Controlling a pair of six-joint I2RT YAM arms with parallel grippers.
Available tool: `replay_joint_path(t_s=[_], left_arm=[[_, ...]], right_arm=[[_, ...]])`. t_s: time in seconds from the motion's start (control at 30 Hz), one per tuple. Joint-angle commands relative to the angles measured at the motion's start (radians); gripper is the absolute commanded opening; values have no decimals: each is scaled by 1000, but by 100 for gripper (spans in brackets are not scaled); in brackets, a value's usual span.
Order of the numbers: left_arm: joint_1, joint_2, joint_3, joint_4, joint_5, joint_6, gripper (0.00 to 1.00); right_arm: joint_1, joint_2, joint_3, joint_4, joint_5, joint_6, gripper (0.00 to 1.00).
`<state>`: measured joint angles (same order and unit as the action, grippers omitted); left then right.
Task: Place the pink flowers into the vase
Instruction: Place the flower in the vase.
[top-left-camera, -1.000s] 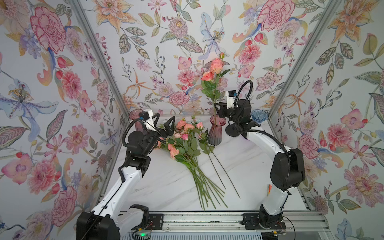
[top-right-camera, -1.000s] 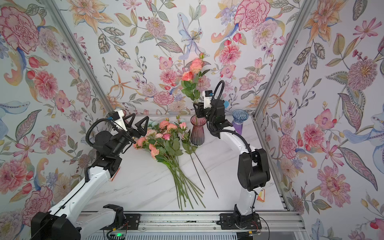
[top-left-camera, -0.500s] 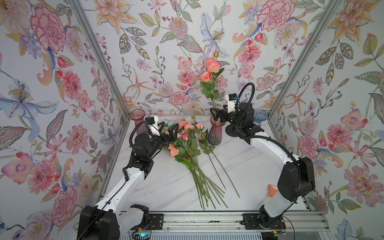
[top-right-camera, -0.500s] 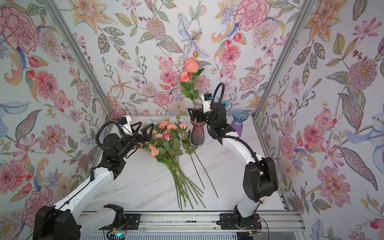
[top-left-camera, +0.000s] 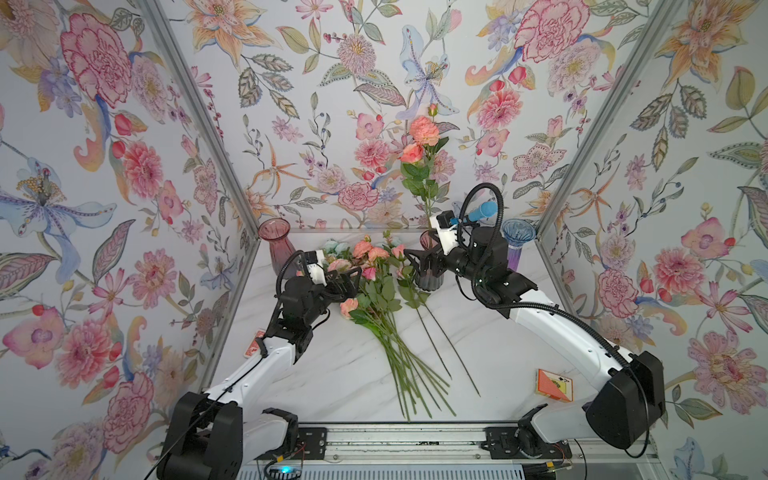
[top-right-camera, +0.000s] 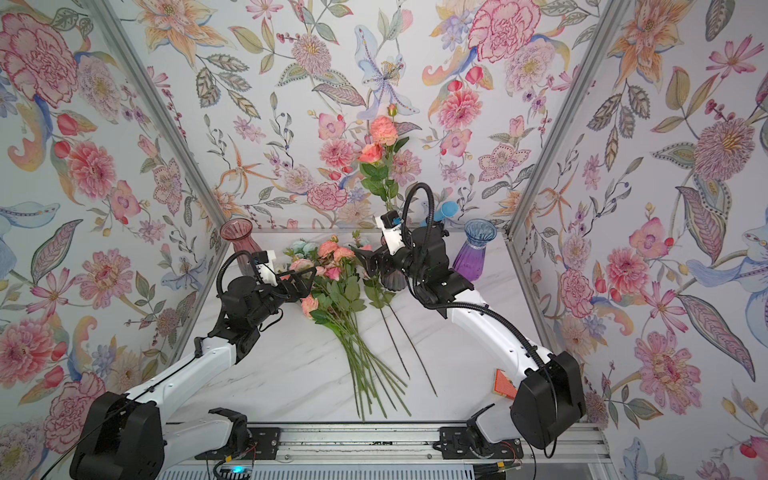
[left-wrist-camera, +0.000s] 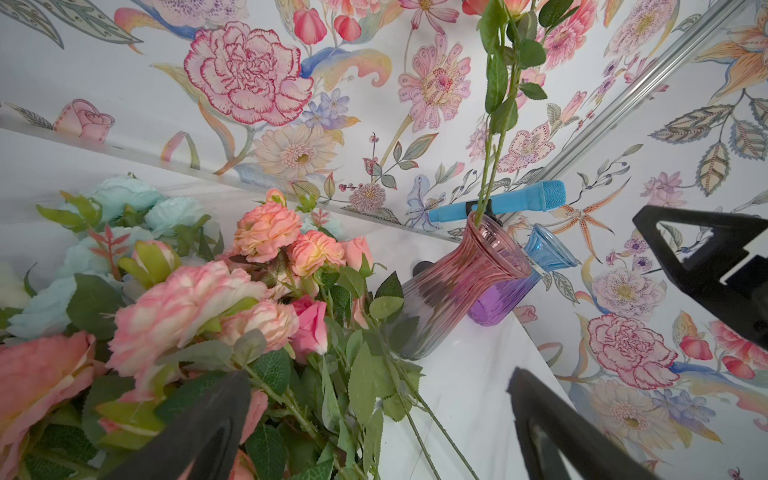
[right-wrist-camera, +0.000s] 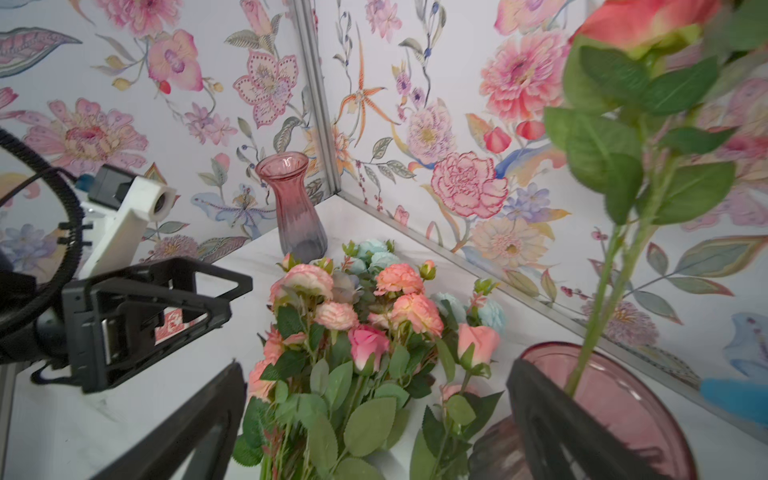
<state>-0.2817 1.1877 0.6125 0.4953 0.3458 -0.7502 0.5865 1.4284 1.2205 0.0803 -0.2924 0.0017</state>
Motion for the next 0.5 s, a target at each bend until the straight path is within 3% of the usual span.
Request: replay_joint_path(t_s=[0.0, 0.23, 0.47], left_arm=[[-7, -13, 3, -26, -52, -22, 100], [19, -49, -9, -49, -85, -31, 100], [53, -112, -39, -70, -98, -24, 100]], right_arm=[[68, 14, -37, -71, -46, -38, 99], [195, 173, -57, -58, -44, 2, 87], [219, 323, -46, -33, -29, 57, 60]])
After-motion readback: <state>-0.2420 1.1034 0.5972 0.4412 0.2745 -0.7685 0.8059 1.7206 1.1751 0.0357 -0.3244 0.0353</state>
